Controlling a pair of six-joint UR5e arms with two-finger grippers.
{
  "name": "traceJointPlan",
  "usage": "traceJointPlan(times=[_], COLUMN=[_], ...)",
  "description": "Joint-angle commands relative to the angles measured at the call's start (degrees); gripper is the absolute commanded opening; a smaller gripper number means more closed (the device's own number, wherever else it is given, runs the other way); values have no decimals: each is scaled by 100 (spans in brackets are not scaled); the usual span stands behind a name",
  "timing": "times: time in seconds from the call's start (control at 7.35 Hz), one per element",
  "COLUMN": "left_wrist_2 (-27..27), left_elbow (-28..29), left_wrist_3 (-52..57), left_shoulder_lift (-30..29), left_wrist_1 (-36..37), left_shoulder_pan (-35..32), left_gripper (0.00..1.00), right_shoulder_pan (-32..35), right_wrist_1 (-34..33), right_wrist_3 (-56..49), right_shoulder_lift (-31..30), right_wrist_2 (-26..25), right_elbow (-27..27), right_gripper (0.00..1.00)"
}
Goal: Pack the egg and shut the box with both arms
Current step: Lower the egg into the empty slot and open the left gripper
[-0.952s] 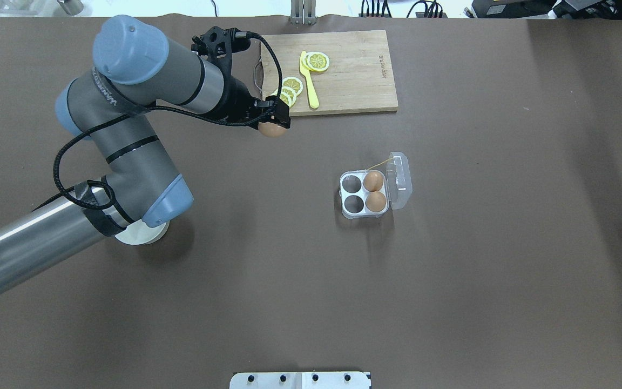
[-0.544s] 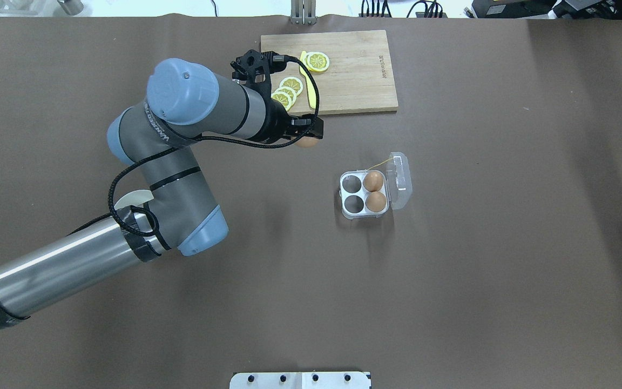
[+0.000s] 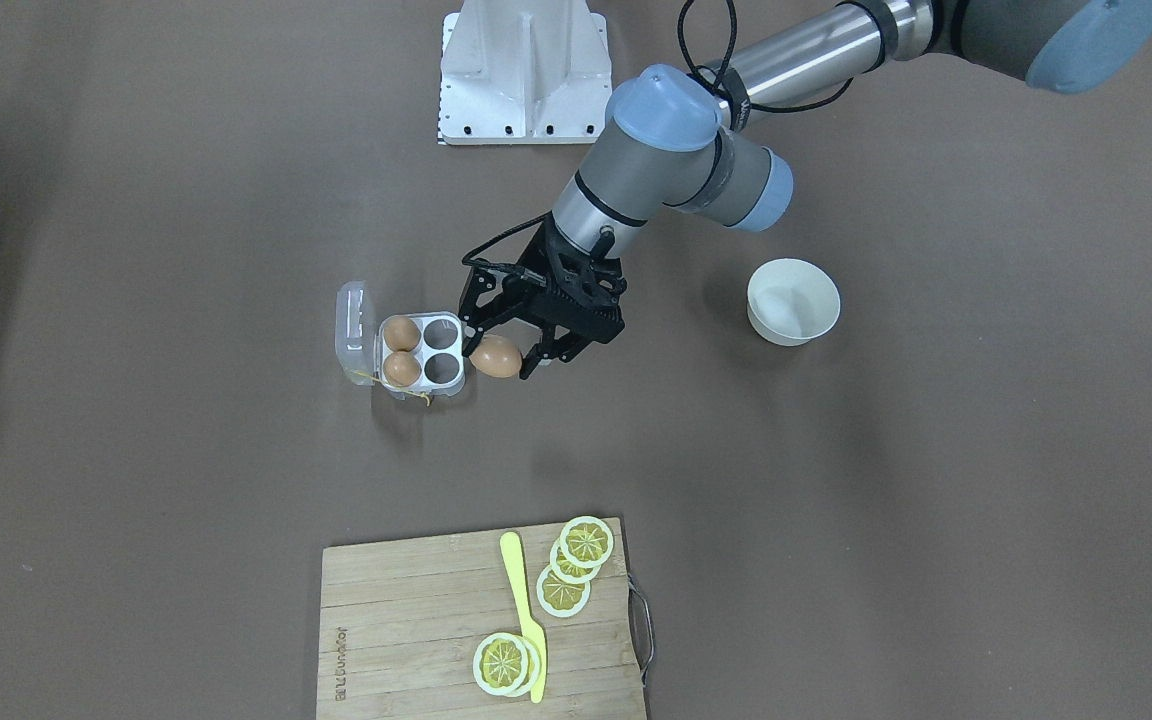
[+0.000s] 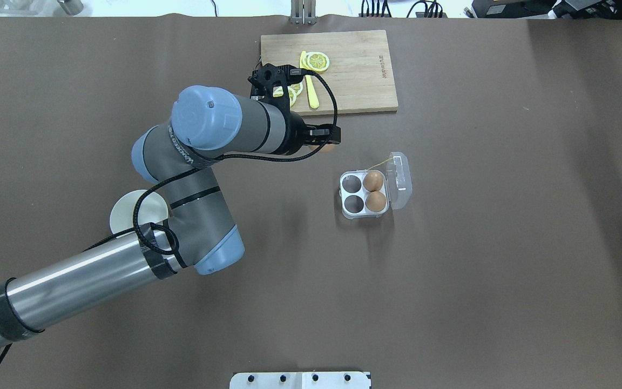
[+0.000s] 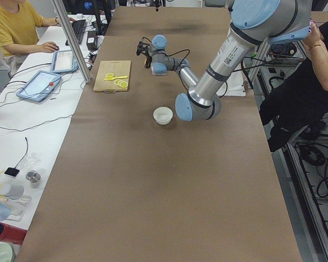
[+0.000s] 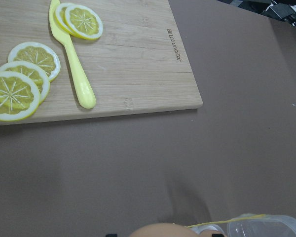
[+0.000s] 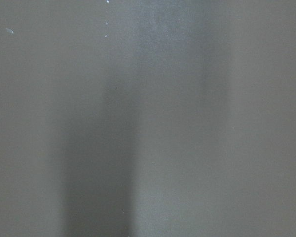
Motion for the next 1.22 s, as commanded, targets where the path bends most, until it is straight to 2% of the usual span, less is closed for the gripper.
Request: traceJointPlan(times=[0.0,0.27,0.68,1.09], left_wrist_2=[590,803,803,803], left_elbow=[183,272,676,764], left_wrist_3=[-42,-42,-24,2], left_shoulder_lift=[-153,-234,-488,-480], left_wrist_1=[-144,-144,-144,-144], left_shoulder_pan=[291,432,503,582], left_gripper=[59,59,59,59], right_shoulder_pan=[4,4,4,4], right_wrist_1=[0,0,0,0], right_wrist_3=[0,0,0,0], right_shoulder_lift=[-9,-9,-1,-9], right_wrist_2=[0,0,0,0], right_elbow=[0,9,0,9], right_gripper=[100,100,100,100])
